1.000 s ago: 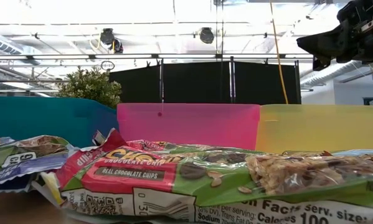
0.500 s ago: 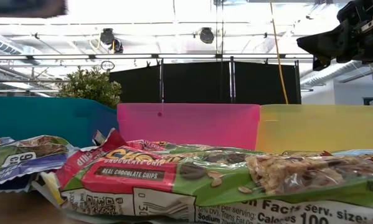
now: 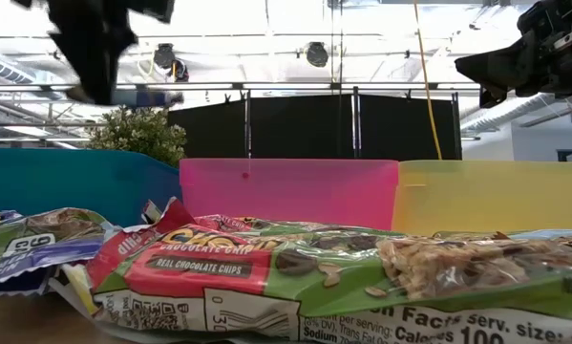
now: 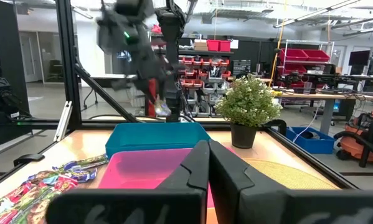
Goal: Pick and place Granola Bars by type
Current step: Put the blue granola bar into the blue bin
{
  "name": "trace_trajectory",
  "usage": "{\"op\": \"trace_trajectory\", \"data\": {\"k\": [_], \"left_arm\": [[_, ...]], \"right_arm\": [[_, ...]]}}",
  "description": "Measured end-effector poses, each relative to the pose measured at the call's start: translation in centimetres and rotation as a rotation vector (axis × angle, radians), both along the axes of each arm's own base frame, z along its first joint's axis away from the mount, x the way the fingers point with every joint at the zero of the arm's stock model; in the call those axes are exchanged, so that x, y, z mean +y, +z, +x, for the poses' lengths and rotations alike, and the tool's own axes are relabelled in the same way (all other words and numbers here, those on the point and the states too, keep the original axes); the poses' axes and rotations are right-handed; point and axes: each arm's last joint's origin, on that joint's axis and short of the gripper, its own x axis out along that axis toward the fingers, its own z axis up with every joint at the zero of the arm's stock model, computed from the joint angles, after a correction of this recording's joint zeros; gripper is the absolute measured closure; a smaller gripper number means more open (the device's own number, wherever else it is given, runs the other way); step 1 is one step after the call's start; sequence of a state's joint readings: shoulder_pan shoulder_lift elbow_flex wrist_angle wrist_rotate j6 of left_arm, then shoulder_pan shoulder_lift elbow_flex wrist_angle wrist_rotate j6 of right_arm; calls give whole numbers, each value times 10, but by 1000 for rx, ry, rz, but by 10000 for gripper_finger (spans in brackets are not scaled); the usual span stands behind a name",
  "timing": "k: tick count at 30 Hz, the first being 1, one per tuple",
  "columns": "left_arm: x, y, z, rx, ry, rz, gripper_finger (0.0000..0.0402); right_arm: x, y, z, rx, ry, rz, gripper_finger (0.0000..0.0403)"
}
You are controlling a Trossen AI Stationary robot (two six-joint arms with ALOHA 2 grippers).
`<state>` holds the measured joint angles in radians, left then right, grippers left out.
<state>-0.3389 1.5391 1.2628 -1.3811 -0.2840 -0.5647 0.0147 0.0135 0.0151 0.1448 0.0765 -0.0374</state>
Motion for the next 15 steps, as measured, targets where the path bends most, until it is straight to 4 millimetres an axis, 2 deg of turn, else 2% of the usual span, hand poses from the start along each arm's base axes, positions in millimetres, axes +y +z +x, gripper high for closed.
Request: {"op": "trace_trajectory", "data": {"k": [4, 9, 15], "left_arm": [[12, -34, -9, 109, -18, -3, 355], [17, -73, -15, 113, -74, -63, 366], [24, -99, -21, 98, -42, -130, 325]], "right_arm": [[0, 0, 0, 1, 0, 0, 403], [0, 0, 0, 1, 0, -1, 403], [0, 0, 0, 1, 0, -1, 403]]}}
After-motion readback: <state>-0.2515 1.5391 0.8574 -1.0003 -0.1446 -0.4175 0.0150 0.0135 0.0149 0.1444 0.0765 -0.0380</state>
